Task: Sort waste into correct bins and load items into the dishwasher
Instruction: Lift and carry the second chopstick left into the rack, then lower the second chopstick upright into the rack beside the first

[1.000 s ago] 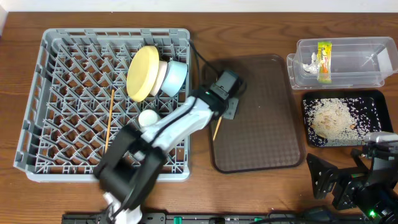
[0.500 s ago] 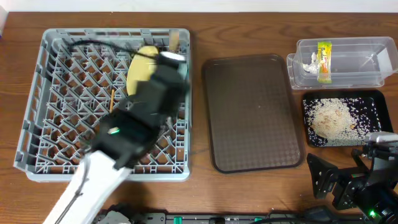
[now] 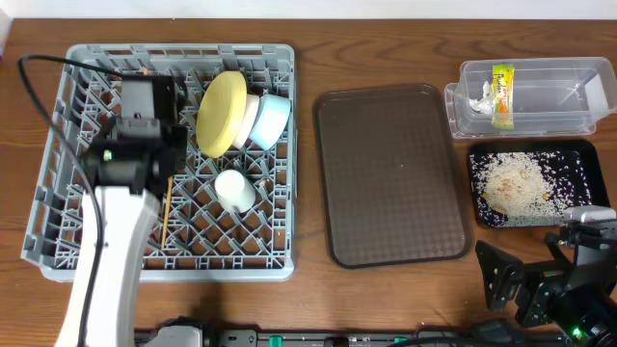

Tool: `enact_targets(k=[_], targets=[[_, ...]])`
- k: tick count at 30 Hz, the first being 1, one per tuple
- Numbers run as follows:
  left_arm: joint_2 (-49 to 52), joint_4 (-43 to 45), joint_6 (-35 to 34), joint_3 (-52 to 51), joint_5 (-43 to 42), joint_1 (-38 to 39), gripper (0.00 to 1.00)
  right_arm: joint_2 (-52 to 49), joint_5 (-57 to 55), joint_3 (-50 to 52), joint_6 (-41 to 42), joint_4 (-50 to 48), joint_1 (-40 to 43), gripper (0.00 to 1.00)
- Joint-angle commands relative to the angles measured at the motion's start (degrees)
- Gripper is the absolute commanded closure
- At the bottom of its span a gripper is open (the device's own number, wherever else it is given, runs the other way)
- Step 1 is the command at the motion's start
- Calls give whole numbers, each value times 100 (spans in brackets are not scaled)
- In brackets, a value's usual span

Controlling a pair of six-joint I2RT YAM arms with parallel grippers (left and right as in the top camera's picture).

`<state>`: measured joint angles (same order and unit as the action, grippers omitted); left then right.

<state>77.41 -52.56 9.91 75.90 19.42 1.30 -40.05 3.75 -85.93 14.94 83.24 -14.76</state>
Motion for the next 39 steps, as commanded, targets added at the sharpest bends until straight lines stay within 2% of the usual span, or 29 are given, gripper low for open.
enact_targets(k=[1, 11, 13, 21, 34, 35, 38, 39], targets=[[393, -31, 358, 39, -774, -243, 94, 7, -72, -74, -133, 37, -63, 1], [1353, -7, 365, 31, -1021, -354, 94, 7, -79, -74, -133, 57, -63, 1], [1467, -9, 538, 28, -1335, -369, 94, 7, -83, -74, -133, 57, -63, 1], [1626, 15, 551, -33, -1888, -721, 94, 7, -96, -74, -136, 57, -63, 1], [1626, 109, 551, -46, -2046, -938, 94, 7, -94, -74, -131, 59, -63, 1], [1626, 111, 549, -46, -2046, -938, 89, 7, -94, -74, -131, 59, -63, 1], [1626, 122, 498, -46, -1987, -938, 40, 7, -92, -74, -131, 61, -63, 1], [1624, 133, 459, -46, -1961, -938, 33, 7, -92, -74, -131, 63, -63, 1]])
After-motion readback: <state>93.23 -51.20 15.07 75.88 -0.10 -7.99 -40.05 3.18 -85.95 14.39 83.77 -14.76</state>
